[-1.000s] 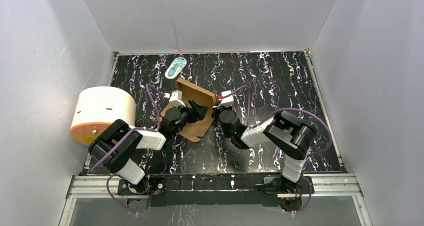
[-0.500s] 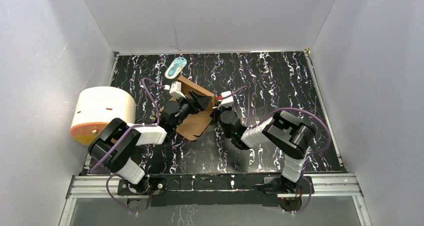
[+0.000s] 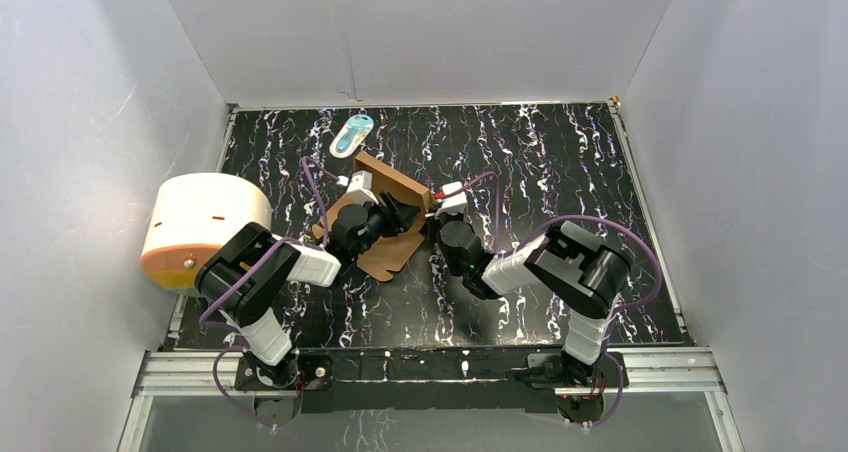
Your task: Fold the paper box
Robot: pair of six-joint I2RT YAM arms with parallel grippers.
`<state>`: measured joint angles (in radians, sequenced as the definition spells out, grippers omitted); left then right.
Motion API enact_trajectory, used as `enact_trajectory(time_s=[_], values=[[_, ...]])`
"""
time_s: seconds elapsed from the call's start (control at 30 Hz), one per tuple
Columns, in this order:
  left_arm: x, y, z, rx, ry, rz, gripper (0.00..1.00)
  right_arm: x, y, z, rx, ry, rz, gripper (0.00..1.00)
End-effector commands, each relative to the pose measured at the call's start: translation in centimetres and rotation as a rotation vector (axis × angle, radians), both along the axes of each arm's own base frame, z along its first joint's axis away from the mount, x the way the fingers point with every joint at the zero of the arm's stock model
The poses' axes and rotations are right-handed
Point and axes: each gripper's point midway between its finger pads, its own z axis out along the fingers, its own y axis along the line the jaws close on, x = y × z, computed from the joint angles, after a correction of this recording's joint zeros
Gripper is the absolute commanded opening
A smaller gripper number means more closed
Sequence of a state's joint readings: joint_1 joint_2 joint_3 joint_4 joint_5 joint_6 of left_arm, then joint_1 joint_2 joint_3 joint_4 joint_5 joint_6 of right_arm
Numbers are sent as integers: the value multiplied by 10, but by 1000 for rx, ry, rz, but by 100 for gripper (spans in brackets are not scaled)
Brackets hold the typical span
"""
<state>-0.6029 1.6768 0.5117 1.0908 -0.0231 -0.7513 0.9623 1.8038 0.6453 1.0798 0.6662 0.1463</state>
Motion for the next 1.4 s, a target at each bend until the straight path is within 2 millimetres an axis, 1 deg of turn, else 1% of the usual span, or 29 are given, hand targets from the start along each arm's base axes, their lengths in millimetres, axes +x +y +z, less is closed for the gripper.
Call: enact_trajectory(time_s=[0.0,0.07,0.1,0.2,0.33,0.43,0.5,0.57,0.63,0.83,0.93,1.17,1.3,1.37], values=[[8,5,22,-1,-83,23,52,6,8,25,49,-45,-1,6],[7,14,24,1,-80,41,64,7,7,24,48,-44,-3,6],[7,21,19,8,-60,56,68,7,7,23,47,-43,-3,6],[7,45,8,40,-13,100,74,6,7,22,45,-42,-3,6],[8,75,-3,121,20,162,78,7,7,23,46,-44,-2,6],[11,100,-8,191,20,223,78,7,9,22,45,-44,5,6],[15,117,-14,225,38,265,78,6,10,23,47,-44,11,6],[16,127,-23,241,63,285,77,6,11,23,45,-44,19,6],[14,130,-31,253,85,283,77,6,12,24,43,-48,24,6],[-5,119,-58,204,192,221,77,7,12,26,39,-53,20,6],[-14,114,-62,172,222,198,77,8,9,26,39,-53,9,6],[-47,101,-66,103,285,117,72,11,-3,25,48,-45,-40,6],[-70,86,-68,99,307,64,71,15,-10,26,48,-41,-73,6],[-85,73,-71,105,320,22,71,17,-14,26,50,-36,-87,6]])
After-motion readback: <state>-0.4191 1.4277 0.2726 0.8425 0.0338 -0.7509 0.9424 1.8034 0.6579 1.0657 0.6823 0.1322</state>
